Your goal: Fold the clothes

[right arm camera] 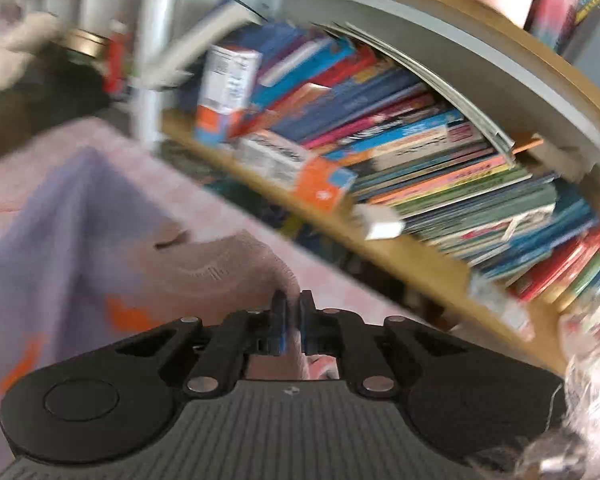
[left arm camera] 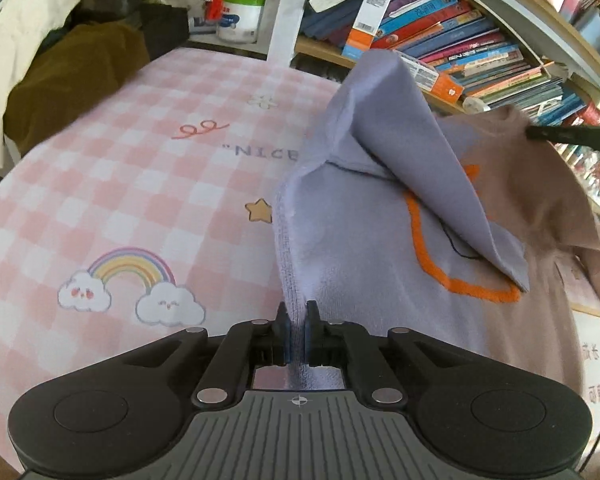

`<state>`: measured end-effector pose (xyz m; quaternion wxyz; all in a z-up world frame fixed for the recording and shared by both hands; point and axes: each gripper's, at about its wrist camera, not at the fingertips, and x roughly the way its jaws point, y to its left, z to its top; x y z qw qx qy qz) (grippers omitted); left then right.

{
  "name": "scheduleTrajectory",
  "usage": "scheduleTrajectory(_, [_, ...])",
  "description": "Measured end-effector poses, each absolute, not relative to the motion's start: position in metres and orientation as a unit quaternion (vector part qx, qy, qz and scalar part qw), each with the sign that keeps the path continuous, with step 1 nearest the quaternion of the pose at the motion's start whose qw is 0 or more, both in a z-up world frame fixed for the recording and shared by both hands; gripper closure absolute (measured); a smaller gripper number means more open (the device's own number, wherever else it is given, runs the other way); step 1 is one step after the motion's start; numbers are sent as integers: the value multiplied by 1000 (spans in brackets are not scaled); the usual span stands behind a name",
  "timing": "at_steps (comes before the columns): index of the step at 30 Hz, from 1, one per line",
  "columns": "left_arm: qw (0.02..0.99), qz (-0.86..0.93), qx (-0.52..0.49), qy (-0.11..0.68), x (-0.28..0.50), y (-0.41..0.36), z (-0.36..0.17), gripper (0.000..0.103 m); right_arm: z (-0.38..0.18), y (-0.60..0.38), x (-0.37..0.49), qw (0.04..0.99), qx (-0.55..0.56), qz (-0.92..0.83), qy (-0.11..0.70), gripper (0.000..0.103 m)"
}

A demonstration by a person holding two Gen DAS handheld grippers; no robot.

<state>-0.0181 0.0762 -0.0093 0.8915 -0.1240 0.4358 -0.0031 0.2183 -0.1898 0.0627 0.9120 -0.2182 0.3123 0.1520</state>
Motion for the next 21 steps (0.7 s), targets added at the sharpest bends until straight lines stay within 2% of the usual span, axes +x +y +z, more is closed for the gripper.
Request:
scheduleTrajectory(1, [892, 0, -119, 437, -16, 76, -9, 98, 55, -187, 229, 913, -231, 135, 308, 73])
scheduleTrajectory(2, [891, 2, -116, 438, -14, 75, -9, 98, 49, -187, 235, 915, -242, 120, 300, 42])
scheduleTrajectory(3, [891, 3, -114, 440, -13, 74, -9, 98, 45, -189, 239, 918, -250, 107, 290, 34])
scheduleTrajectory(6, [889, 6, -116, 444, -12, 74, -13, 98, 49, -216, 220, 934, -210, 104, 269, 35])
scheduleTrajectory(11, [885, 7, -128, 447, -12, 76, -19, 98, 53, -285, 134, 930, -98, 132, 329, 36])
scheduleTrajectory(15, [883, 3, -131, 451, -9, 77, -22, 98, 31, -310, 69, 909, -83, 120, 390, 42])
scheduleTrajectory(21, [884, -6, -123, 452, -4, 85, -20, 97, 14, -354, 48, 912, -47, 68, 402, 50])
